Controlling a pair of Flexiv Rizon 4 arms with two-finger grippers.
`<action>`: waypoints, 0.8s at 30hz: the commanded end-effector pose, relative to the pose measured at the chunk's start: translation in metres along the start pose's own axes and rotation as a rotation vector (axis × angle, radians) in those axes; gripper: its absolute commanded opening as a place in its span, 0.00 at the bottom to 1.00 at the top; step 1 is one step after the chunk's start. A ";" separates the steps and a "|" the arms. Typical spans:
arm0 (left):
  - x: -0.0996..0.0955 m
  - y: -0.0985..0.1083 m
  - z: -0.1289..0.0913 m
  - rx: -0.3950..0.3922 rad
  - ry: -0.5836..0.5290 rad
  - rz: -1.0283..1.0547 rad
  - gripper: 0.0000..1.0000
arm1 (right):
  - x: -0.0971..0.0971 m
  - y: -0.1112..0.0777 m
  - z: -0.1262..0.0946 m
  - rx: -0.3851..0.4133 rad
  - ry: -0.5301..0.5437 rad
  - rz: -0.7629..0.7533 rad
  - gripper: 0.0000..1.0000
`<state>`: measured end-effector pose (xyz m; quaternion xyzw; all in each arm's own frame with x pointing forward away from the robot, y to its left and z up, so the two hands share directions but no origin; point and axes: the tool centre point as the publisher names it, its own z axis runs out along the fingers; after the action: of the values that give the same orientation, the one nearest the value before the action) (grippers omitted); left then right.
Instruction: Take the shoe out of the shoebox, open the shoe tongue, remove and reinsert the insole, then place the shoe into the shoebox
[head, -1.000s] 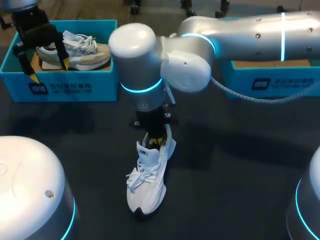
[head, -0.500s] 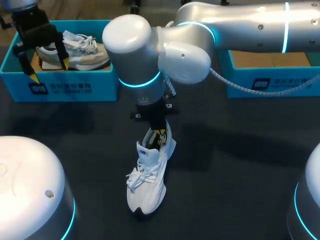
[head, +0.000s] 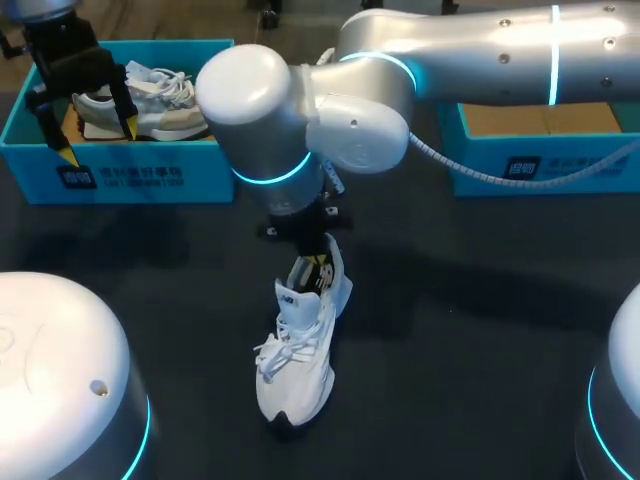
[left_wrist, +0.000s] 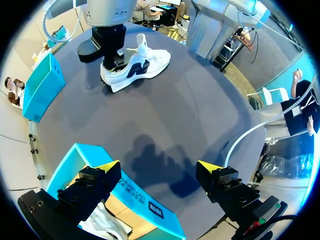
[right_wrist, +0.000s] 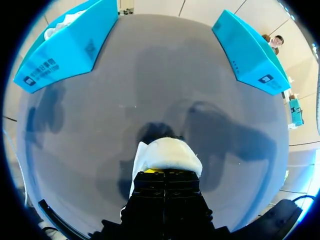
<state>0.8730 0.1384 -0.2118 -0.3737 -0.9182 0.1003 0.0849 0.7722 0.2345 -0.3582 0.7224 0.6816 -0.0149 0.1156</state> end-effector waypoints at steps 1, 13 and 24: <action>0.000 0.001 -0.001 -0.001 0.003 0.001 1.00 | 0.004 -0.005 -0.006 0.010 0.003 0.038 0.00; 0.000 0.001 -0.001 -0.001 0.003 0.001 1.00 | -0.004 -0.038 -0.037 0.072 0.003 0.096 0.00; 0.000 0.001 -0.001 -0.001 0.003 0.001 1.00 | -0.012 -0.056 -0.032 0.106 0.019 0.177 0.46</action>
<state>0.8731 0.1384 -0.2118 -0.3737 -0.9182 0.1003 0.0849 0.7223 0.2313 -0.3297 0.7297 0.6792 -0.0484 0.0623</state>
